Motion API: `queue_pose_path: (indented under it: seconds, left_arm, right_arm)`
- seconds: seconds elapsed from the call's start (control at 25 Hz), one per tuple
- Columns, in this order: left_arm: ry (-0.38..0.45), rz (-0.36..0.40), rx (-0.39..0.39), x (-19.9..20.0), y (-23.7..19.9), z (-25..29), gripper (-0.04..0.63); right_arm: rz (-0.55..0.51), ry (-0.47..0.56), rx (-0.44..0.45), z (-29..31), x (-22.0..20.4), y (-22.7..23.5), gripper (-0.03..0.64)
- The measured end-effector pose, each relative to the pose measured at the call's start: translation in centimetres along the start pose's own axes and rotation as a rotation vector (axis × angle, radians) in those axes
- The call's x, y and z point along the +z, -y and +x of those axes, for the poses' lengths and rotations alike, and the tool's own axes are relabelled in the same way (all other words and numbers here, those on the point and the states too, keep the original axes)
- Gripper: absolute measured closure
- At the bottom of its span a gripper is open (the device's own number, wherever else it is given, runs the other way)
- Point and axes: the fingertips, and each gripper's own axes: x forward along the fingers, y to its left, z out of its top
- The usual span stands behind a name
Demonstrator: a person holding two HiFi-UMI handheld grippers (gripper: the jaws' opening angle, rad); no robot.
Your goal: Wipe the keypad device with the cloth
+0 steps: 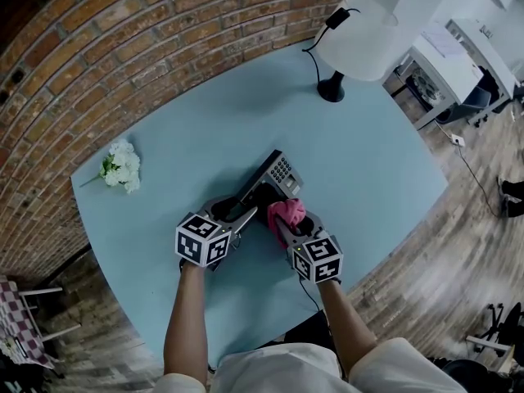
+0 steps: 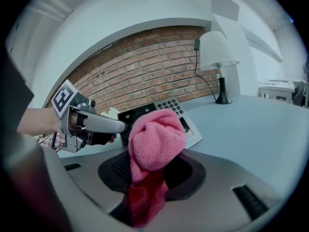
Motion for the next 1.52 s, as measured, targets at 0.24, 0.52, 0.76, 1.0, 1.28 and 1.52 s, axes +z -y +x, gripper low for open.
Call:
queue_pose_path:
  seconds: [0.24,0.52,0.76,1.0,1.28,1.52]
  left_arm:
    - [-0.001,-0.004,-0.008,0.0,0.0,0.0,0.347]
    - [-0.012,0.000,-0.020,0.1,0.1,0.0,0.347]
    - [-0.023,0.003,-0.026,0.1,0.1,0.1,0.347]
    - [-0.021,-0.001,-0.033,0.1,0.1,0.1,0.347]
    - [-0.020,-0.009,-0.041,0.1,0.0,0.1,0.345]
    - [-0.020,-0.009,-0.045,0.1,0.1,0.1,0.344]
  right_arm:
    - [-0.002,0.009,-0.018,0.3,0.8,1.5,0.456]
    - [-0.003,0.036,-0.046,0.7,2.3,3.9,0.456]
    - [-0.006,0.057,-0.097,1.2,3.8,6.6,0.456]
    - [0.004,0.077,-0.100,1.9,4.8,8.0,0.455]
    - [0.090,0.112,-0.064,2.4,5.0,8.6,0.454]
    - [0.160,0.136,-0.092,2.2,5.0,9.0,0.454]
